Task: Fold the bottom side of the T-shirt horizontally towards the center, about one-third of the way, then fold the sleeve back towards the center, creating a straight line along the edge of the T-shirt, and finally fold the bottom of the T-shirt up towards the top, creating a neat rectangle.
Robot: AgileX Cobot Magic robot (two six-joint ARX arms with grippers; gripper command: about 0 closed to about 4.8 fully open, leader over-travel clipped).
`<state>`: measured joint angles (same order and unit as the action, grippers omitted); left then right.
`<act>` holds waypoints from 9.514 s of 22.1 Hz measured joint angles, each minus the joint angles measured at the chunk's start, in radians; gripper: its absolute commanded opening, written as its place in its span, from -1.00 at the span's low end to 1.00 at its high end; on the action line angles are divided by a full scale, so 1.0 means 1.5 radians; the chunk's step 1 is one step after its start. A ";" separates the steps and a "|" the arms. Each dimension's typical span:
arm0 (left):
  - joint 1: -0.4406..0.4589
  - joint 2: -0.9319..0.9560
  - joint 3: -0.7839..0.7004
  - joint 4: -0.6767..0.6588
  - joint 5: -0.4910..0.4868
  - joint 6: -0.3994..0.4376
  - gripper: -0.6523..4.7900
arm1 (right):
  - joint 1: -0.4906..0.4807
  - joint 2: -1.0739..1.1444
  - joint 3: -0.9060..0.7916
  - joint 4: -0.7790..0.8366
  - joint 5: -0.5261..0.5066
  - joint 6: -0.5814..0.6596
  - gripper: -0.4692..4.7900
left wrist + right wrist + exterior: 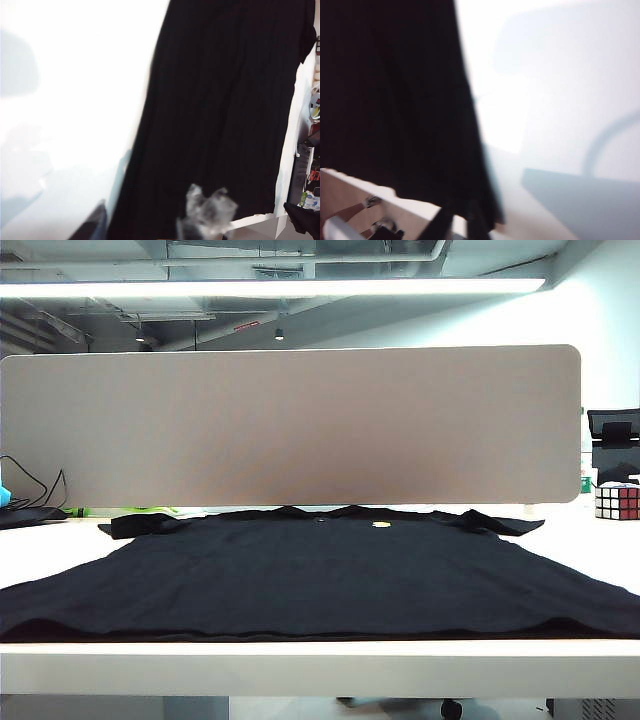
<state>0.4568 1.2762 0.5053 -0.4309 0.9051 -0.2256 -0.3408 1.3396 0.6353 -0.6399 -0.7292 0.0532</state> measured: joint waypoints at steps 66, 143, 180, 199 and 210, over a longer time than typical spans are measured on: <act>-0.182 0.111 0.067 -0.082 -0.132 0.144 -0.78 | 0.117 0.062 0.002 0.043 0.066 0.003 -0.84; -0.239 0.428 0.401 0.512 -0.187 -0.120 0.02 | 0.155 0.358 0.364 0.564 0.080 0.153 0.46; -0.122 0.581 0.581 0.379 -0.202 -0.163 0.15 | 0.063 0.498 0.448 0.458 0.083 0.286 0.38; -0.152 0.686 0.733 0.339 -0.160 -0.151 0.14 | 0.075 0.528 0.476 0.488 0.087 0.288 0.37; -0.165 0.692 0.736 0.353 -0.161 -0.145 0.14 | 0.080 0.540 0.476 0.521 0.091 0.304 0.33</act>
<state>0.2089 2.3146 1.6093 0.0982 0.6636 -0.4427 -0.2203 2.1502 1.3495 0.1421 -0.5934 0.5098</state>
